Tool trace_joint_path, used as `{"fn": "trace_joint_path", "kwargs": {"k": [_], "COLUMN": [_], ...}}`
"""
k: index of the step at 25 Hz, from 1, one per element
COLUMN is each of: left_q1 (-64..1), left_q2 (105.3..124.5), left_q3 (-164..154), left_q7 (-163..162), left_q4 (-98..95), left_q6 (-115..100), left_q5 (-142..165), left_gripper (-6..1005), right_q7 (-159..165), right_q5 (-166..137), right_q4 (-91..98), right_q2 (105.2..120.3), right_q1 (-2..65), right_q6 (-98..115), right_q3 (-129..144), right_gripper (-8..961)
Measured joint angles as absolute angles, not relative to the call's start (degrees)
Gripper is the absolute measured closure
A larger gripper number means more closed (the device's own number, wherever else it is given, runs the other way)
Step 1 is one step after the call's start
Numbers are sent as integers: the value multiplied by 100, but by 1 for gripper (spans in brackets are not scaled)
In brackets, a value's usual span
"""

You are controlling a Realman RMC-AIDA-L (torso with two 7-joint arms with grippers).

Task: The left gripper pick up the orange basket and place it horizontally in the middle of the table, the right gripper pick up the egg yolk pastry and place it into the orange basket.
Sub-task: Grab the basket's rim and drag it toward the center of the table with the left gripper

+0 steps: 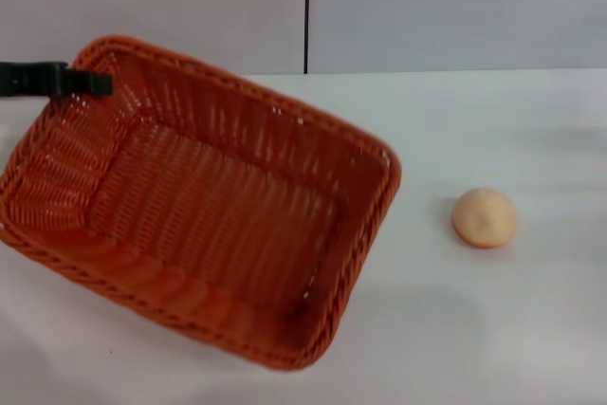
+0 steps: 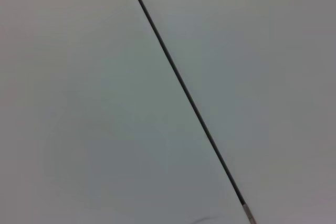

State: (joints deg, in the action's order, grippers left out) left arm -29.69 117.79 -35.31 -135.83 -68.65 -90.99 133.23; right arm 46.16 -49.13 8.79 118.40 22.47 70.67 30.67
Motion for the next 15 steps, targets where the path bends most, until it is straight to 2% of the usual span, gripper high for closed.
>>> {"fn": "trace_joint_path", "kwargs": {"k": [5, 8, 15], "left_q1": [-2831, -2405, -2033], "left_q2": [11778, 11802, 11854], "left_q3": [-3309, -3328, -3433], "left_q7": [-13921, -14150, -14156], "left_q4": [-6860, -6864, -6721], "left_q6": [-9138, -9120, -8918], "left_q5": [13044, 12631, 12396], "left_gripper": [831, 830, 832], "right_q7": [4609, 4583, 4583], "right_q5": [-4912, -4912, -4913], "right_q4": [902, 910, 914], "right_q2": [11831, 11830, 11822], "right_q1": [2249, 2232, 2265], "right_q6": [7051, 7015, 6996], "right_q3": [3030, 2987, 2991], "right_gripper": [332, 332, 331]}}
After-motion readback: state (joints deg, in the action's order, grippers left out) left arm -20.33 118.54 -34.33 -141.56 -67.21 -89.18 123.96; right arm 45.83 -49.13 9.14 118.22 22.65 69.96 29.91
